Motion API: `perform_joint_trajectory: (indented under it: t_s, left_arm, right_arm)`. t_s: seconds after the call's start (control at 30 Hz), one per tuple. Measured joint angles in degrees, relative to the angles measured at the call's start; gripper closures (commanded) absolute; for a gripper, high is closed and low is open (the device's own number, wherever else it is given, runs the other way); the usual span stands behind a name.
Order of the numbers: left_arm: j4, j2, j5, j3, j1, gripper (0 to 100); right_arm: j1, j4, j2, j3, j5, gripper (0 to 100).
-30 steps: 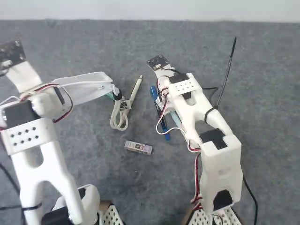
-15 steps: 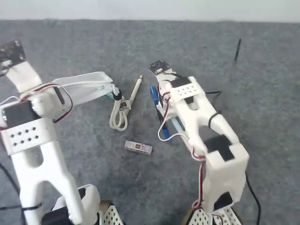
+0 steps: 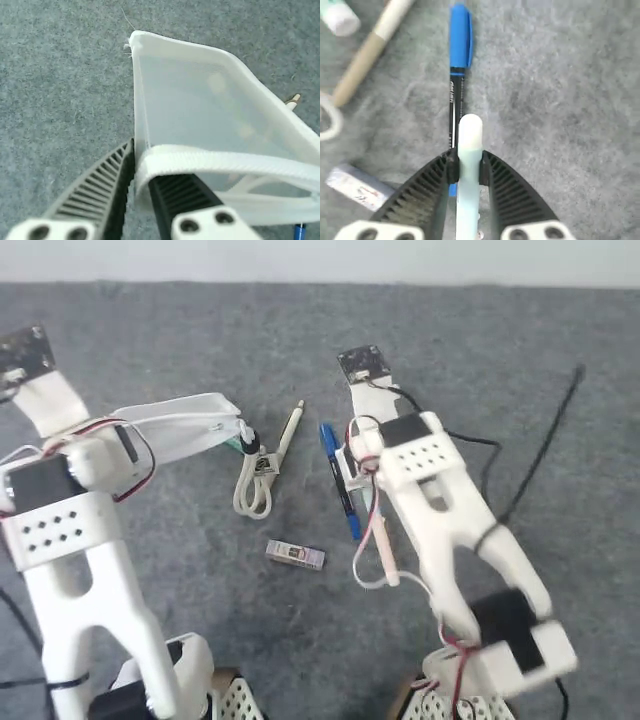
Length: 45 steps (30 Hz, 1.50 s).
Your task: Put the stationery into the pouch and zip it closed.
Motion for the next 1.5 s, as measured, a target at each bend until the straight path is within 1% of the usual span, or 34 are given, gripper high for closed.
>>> perform_joint_trajectory:
  t_s: [0.1,0.23,0.4,0.6,0.8,1.07,1.17,1.4,1.5]
  left_arm:
    - [0.0,0.0,0.0,-0.8,0.2,99]
    - [0.0,0.0,1.6,-1.3,0.2,99]
    - [0.0,0.0,2.4,-1.4,1.6,99]
    - [0.0,0.0,2.5,-1.4,4.6,99]
    - [0.1,0.0,2.5,-1.4,4.7,99]
    - [0.1,0.0,2.6,-1.4,4.7,99]
    - [0.1,0.0,2.6,-1.4,4.7,99]
    - [0.3,0.0,2.6,-1.4,4.7,99]
    - [0.3,0.0,2.6,-1.4,4.7,99]
  right_arm:
    - [0.3,-0.4,-8.8,2.5,-0.9,99.2]
    - [-1.5,-4.3,-20.6,6.2,-1.5,99.2]
    - [-9.3,-9.7,-33.9,9.9,-1.5,99.2]
    - [-20.0,-21.0,-44.0,14.2,-1.5,99.2]
    - [-24.7,-31.7,-44.5,14.5,-1.5,99.2]
    - [-25.7,-45.6,-44.3,14.5,-1.5,99.2]
    - [-25.7,-48.6,-43.5,14.5,-1.5,99.2]
    - [-25.7,-50.2,-43.0,14.5,-1.8,99.2]
    - [-25.8,-54.3,-42.1,17.1,-1.8,99.2]
